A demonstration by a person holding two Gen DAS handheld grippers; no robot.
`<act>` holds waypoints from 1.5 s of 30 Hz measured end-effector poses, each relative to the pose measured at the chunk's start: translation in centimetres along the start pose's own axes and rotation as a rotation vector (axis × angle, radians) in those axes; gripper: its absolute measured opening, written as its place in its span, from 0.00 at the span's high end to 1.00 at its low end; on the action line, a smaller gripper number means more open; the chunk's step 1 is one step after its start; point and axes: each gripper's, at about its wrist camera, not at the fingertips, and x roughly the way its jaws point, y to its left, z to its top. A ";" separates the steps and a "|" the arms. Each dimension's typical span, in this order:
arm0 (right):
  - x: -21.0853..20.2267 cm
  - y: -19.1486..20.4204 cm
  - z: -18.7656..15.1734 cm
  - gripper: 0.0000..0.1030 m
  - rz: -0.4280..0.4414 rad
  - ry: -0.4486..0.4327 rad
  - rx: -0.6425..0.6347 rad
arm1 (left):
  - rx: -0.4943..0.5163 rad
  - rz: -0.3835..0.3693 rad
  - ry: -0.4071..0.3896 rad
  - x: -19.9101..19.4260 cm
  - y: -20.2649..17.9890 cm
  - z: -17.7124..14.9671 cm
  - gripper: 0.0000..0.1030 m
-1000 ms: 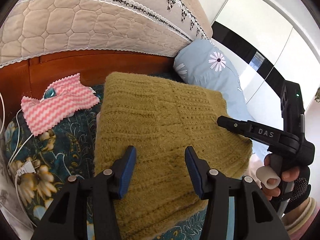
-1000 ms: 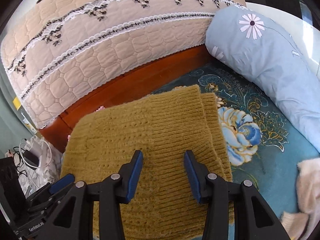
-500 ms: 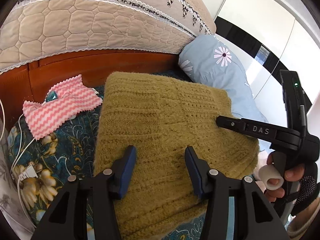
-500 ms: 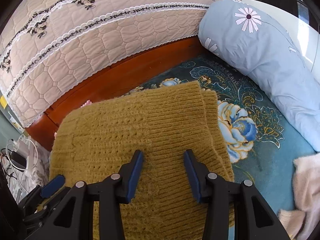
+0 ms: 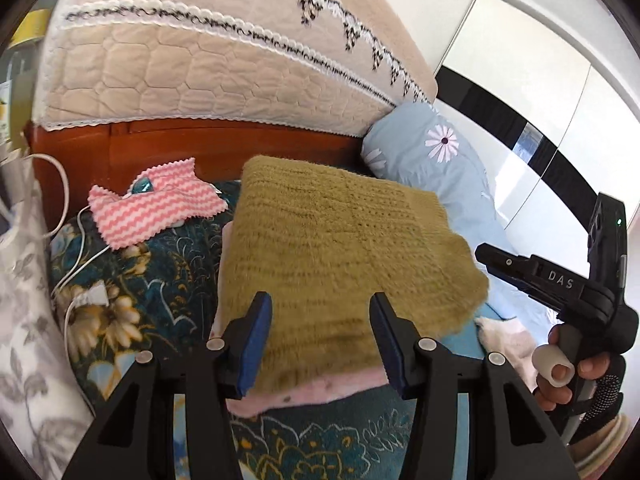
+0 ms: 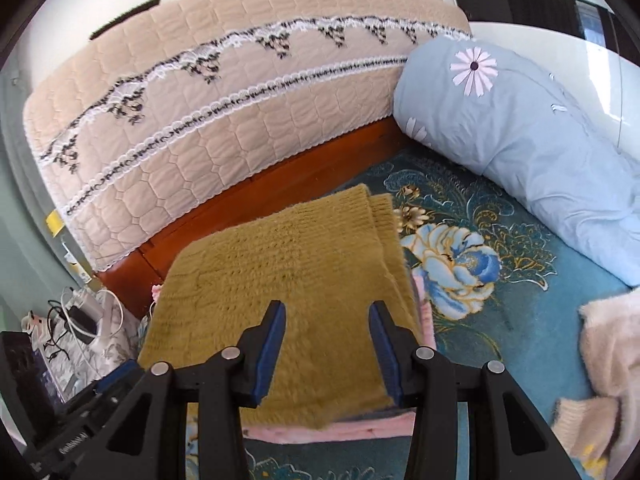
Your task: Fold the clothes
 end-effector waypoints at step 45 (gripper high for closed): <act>2.3 -0.7 -15.9 0.00 -0.120 -0.107 -0.020 | 0.137 0.420 -0.006 6.0 -3.4 -12.2 0.11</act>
